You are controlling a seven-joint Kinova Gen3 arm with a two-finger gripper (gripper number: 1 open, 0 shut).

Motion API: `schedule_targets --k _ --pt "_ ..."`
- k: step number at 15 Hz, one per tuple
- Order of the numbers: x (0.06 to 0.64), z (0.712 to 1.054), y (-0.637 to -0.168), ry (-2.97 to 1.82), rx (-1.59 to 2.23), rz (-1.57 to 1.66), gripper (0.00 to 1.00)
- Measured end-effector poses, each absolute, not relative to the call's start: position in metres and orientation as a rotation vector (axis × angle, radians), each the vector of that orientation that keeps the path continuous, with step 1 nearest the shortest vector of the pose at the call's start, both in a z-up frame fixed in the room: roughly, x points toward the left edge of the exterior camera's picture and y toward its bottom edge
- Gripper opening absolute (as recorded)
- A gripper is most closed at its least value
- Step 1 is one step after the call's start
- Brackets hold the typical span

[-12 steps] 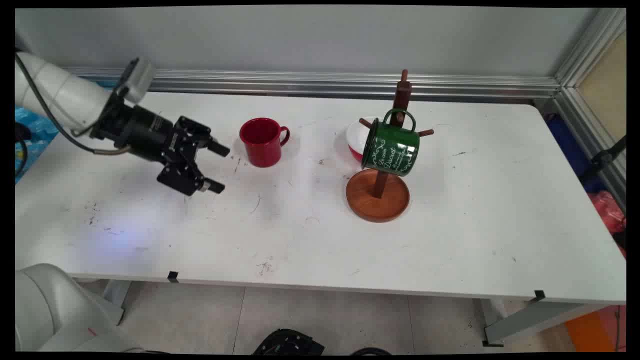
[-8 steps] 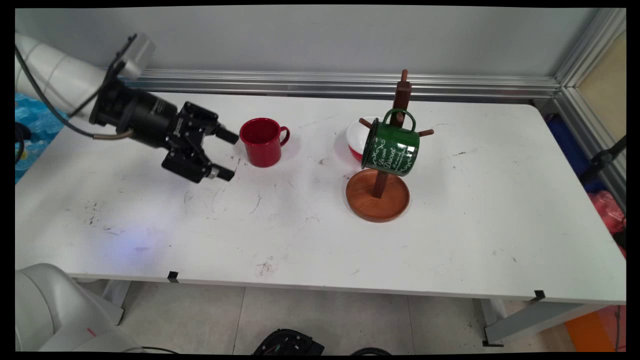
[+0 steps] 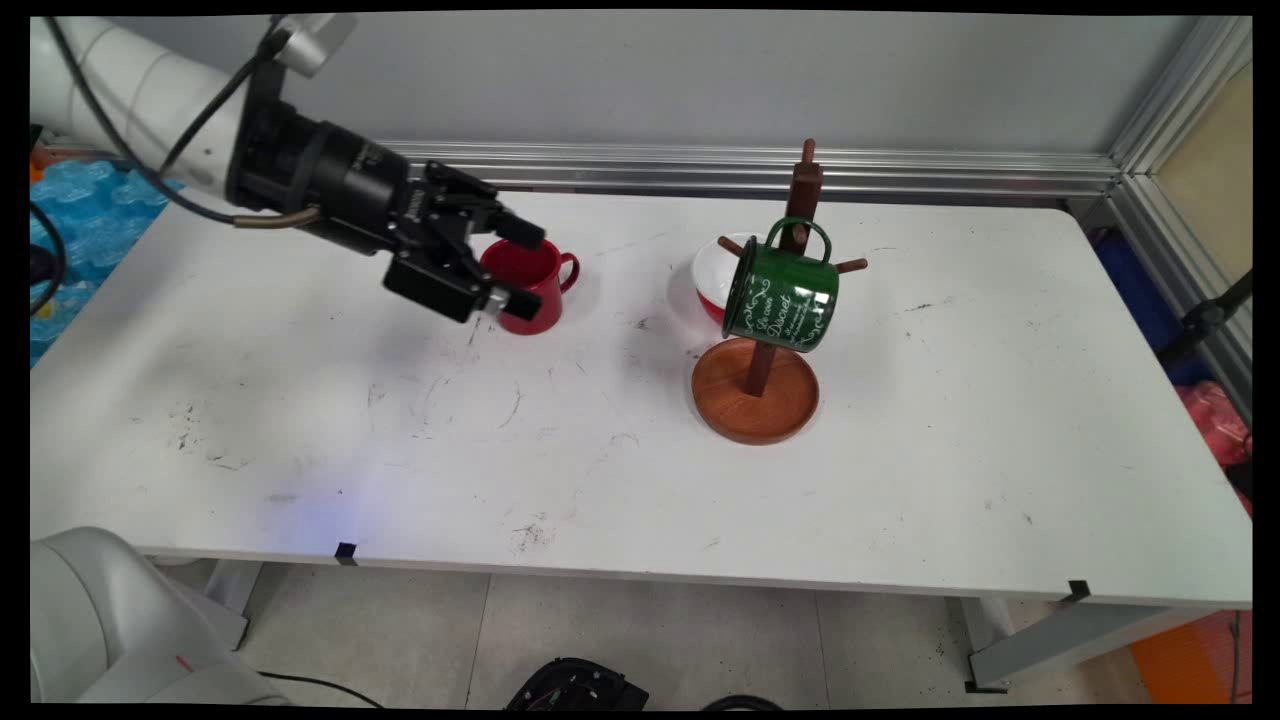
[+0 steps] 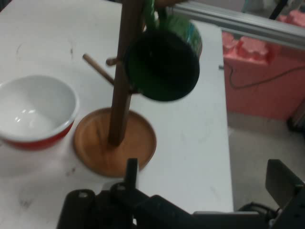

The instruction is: Pick up the green mug from the rack

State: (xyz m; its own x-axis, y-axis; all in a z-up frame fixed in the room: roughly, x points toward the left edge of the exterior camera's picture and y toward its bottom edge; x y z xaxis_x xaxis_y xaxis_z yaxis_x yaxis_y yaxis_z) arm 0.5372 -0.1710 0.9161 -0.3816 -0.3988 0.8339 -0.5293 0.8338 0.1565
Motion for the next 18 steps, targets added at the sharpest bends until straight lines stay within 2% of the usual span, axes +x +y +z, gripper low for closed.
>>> schedule_targets --k 6,18 --pt "0.496 0.917 -0.189 -1.946 0.707 0.100 1.00" --pt "0.435 0.883 -0.234 -1.890 0.746 0.026 1.00"
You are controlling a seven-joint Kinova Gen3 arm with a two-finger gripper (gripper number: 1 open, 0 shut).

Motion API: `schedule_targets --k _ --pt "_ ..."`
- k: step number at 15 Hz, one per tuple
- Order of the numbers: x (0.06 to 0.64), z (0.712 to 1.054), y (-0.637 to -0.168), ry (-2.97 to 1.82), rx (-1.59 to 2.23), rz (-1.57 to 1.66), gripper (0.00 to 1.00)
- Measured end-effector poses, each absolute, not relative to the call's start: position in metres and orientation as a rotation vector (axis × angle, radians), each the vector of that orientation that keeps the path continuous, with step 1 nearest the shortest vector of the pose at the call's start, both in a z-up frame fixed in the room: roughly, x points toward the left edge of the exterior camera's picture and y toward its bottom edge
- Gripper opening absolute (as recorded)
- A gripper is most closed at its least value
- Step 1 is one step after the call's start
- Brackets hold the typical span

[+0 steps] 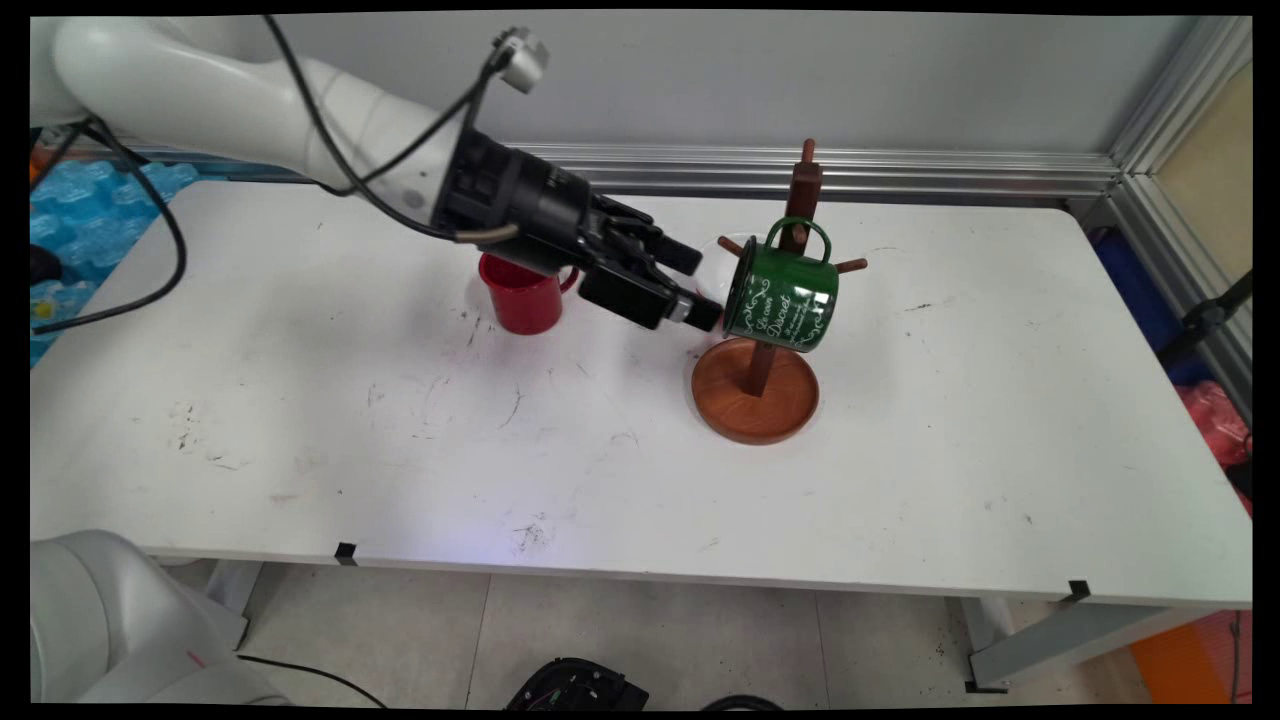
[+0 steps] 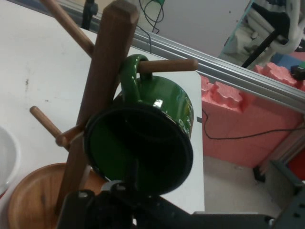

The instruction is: Pick up the green mug from the rack

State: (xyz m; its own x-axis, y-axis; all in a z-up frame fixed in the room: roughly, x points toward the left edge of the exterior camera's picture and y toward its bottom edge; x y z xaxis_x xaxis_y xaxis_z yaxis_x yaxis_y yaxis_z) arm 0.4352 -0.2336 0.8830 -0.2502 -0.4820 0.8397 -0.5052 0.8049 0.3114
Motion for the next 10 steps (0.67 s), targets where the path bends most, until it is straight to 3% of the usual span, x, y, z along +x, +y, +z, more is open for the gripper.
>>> schedule_targets --k 10 --pt "0.408 0.856 -0.258 -1.880 0.735 -0.021 1.00"
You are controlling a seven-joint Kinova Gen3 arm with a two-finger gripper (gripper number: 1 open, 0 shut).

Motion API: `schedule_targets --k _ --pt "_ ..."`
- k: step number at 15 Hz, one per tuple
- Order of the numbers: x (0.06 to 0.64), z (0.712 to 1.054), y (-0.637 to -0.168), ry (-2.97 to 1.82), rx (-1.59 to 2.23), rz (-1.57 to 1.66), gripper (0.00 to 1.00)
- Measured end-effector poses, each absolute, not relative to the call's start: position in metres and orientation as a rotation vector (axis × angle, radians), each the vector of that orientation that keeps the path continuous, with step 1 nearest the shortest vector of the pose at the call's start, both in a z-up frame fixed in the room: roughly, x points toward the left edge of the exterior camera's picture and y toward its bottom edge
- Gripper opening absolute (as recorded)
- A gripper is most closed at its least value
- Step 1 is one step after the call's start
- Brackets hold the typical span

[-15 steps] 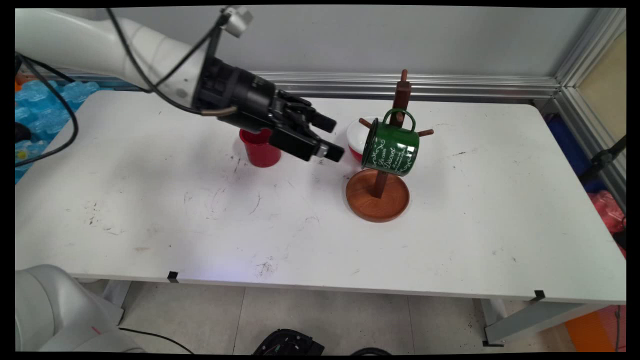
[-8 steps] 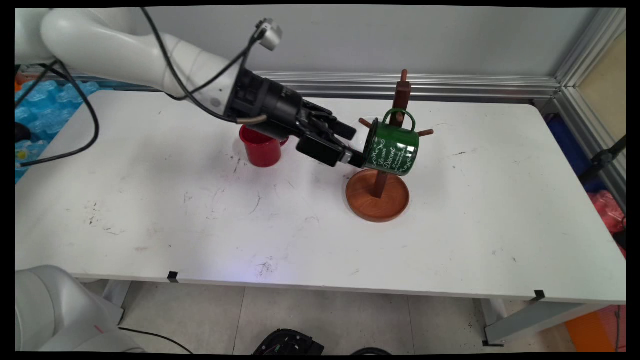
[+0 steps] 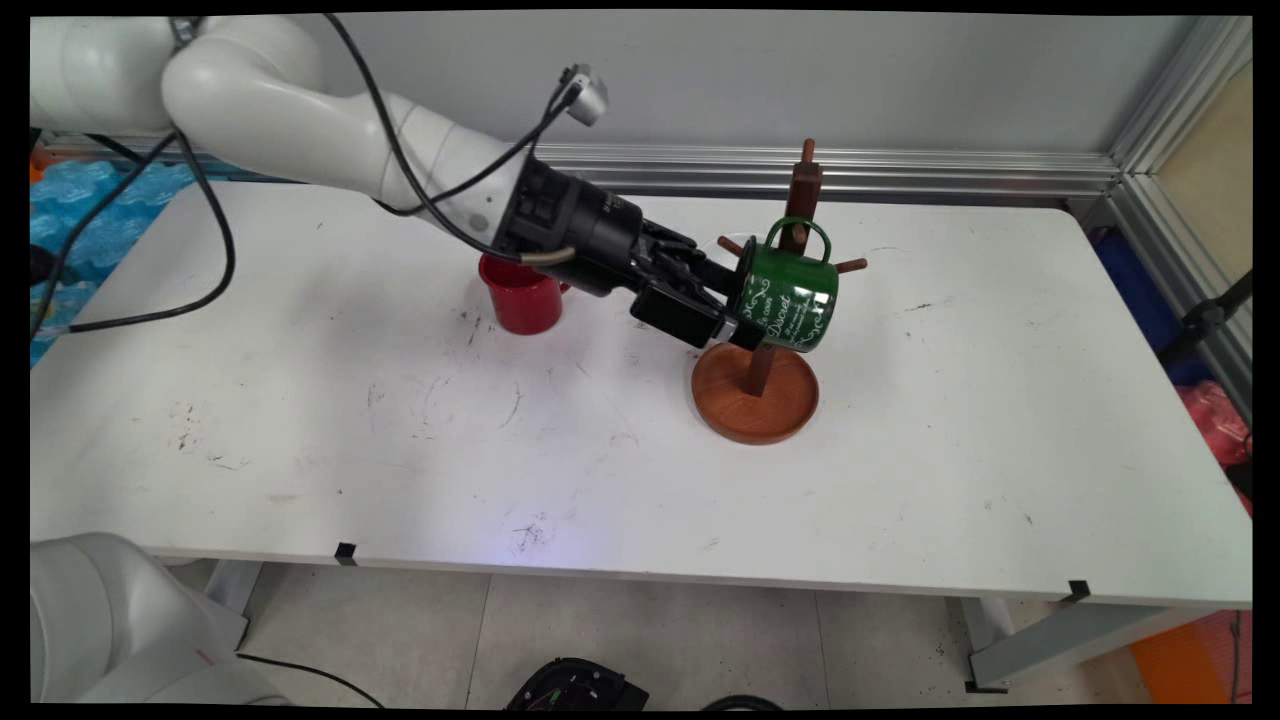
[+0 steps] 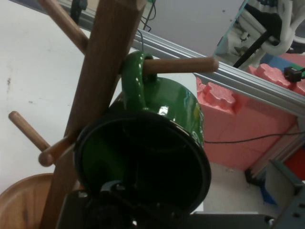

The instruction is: Pick up the green mug from the rack, then place the picked object on the table

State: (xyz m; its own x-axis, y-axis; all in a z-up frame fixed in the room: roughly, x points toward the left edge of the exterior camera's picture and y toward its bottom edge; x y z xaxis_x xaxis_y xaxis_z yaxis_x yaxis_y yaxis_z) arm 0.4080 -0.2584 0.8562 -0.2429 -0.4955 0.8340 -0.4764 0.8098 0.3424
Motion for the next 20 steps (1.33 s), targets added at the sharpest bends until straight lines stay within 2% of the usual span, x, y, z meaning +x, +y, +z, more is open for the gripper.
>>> schedule_targets --k 4,5,20 --pt "0.402 0.851 -0.264 -1.869 0.731 -0.040 1.00" --pt "0.401 0.850 -0.265 -1.866 0.730 -0.046 0.00" --pt "0.397 0.842 -0.266 -1.859 0.695 -0.072 0.00"
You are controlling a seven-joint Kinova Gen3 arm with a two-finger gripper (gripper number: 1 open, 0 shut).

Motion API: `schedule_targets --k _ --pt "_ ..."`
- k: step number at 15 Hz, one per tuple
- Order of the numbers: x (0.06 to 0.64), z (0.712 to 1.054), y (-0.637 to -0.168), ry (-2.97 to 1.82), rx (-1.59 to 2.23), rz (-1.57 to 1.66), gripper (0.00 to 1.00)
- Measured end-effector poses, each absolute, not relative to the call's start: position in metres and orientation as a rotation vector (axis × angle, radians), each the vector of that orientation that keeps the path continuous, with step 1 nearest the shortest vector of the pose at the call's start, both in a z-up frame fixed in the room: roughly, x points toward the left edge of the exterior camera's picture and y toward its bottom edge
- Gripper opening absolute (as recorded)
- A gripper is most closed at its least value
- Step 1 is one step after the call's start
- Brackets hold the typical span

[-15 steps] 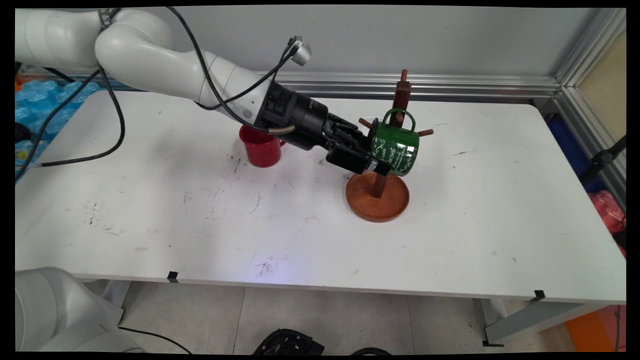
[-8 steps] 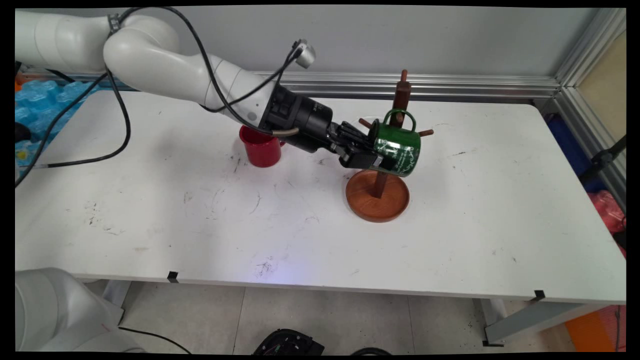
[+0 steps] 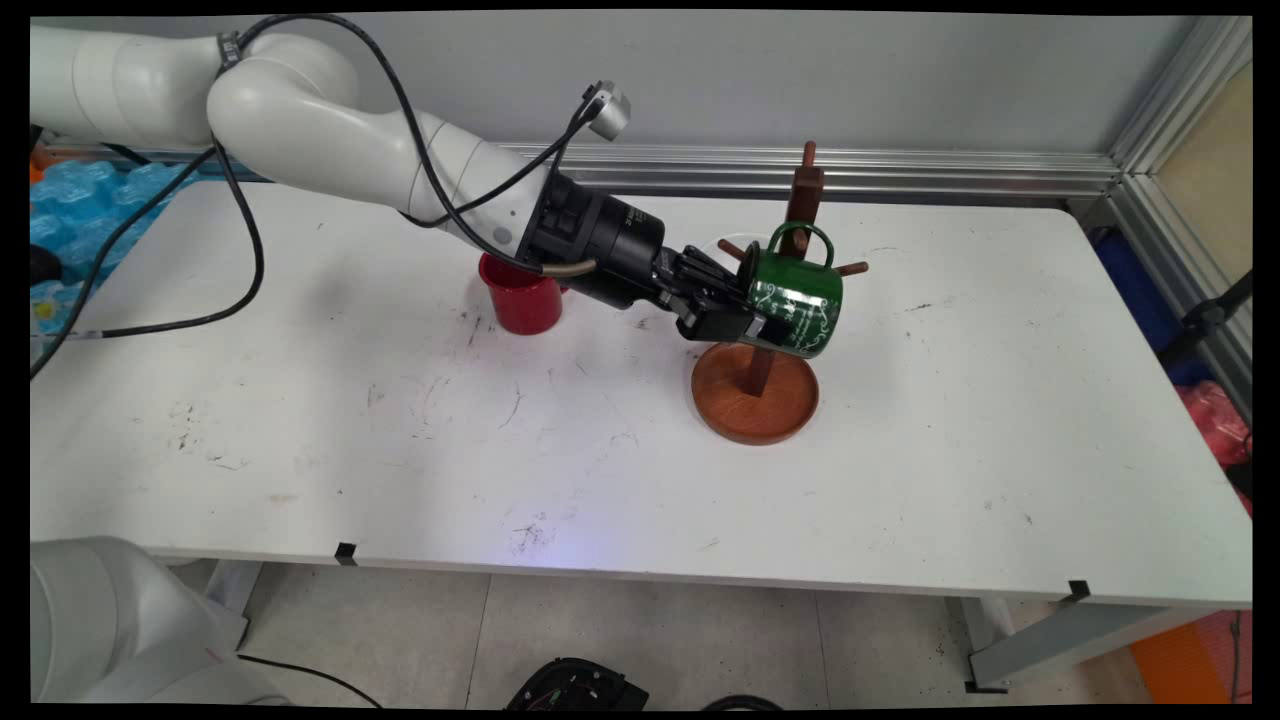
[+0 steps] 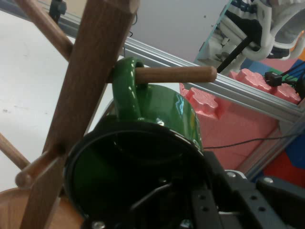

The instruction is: Place the picked object on the table

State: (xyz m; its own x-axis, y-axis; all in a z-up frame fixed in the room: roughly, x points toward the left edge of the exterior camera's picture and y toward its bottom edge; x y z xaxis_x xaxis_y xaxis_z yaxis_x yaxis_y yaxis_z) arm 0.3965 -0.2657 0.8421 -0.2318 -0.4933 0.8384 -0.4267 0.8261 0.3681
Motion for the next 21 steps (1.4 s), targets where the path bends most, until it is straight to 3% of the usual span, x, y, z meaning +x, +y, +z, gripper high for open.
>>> schedule_targets --k 21 --pt "0.397 0.892 -0.230 -1.872 0.587 -0.090 0.00"
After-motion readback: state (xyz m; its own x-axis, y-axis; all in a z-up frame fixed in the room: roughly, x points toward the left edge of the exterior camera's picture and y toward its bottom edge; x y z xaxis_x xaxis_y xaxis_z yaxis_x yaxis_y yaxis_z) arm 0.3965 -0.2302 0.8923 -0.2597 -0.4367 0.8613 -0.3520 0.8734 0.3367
